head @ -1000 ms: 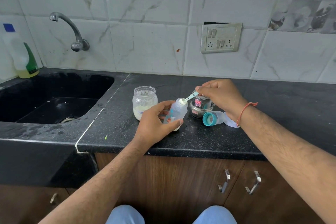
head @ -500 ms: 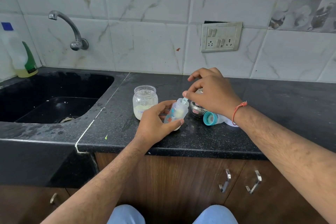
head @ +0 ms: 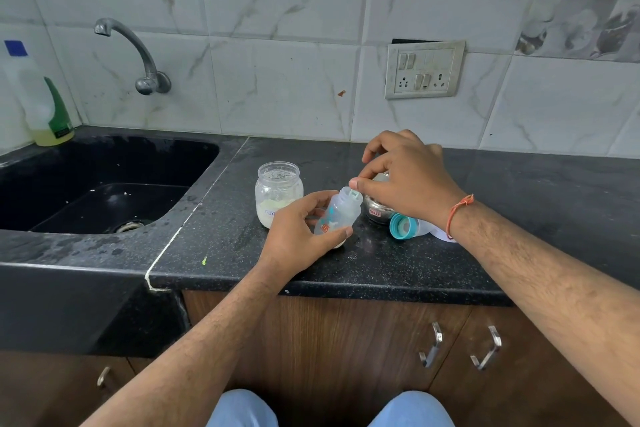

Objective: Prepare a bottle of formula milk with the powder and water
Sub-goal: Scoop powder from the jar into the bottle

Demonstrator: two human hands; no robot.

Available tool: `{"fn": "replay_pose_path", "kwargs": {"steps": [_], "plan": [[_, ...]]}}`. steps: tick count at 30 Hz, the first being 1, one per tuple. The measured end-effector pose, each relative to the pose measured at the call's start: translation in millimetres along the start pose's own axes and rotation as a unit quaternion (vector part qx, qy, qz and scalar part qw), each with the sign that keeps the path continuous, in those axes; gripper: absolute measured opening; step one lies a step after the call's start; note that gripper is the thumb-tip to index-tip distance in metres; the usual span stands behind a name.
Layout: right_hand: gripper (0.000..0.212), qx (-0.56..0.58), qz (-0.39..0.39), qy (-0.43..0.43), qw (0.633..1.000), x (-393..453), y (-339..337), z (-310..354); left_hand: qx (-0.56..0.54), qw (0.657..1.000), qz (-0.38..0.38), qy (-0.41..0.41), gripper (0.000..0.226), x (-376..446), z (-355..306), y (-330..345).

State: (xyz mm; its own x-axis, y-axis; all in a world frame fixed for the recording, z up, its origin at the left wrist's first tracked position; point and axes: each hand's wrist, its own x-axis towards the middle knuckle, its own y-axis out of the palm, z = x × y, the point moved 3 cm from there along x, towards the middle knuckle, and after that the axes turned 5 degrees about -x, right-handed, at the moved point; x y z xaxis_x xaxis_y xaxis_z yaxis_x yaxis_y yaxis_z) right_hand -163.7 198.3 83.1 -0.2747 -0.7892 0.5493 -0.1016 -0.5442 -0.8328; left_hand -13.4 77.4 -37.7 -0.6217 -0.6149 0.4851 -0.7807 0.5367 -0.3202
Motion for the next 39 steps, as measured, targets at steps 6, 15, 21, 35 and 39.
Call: {"fn": "replay_pose_path", "kwargs": {"steps": [6, 15, 21, 35, 39], "plan": [[0.024, 0.031, 0.012, 0.026, 0.999, 2, -2, -4, 0.001, 1.0, 0.001, -0.001, 0.063, 0, 1, 0], [0.022, 0.275, 0.013, 0.196, 0.941, 0, -5, -29, -0.019, 0.999, 0.005, -0.041, 0.065, 1, 8, 2], [0.021, 0.38, 0.027, 0.31, 0.871, -7, 5, -39, -0.02, 0.998, 0.011, -0.066, 0.071, 1, 6, 2], [0.024, 0.42, 0.028, 0.278, 0.863, 27, 24, -5, 0.018, 0.967, -0.231, -0.107, 0.101, -4, 26, -77], [0.031, 0.393, 0.026, 0.245, 0.886, 49, 39, 14, -0.021, 0.982, -0.103, -0.159, 0.115, 9, 40, -75]]}}
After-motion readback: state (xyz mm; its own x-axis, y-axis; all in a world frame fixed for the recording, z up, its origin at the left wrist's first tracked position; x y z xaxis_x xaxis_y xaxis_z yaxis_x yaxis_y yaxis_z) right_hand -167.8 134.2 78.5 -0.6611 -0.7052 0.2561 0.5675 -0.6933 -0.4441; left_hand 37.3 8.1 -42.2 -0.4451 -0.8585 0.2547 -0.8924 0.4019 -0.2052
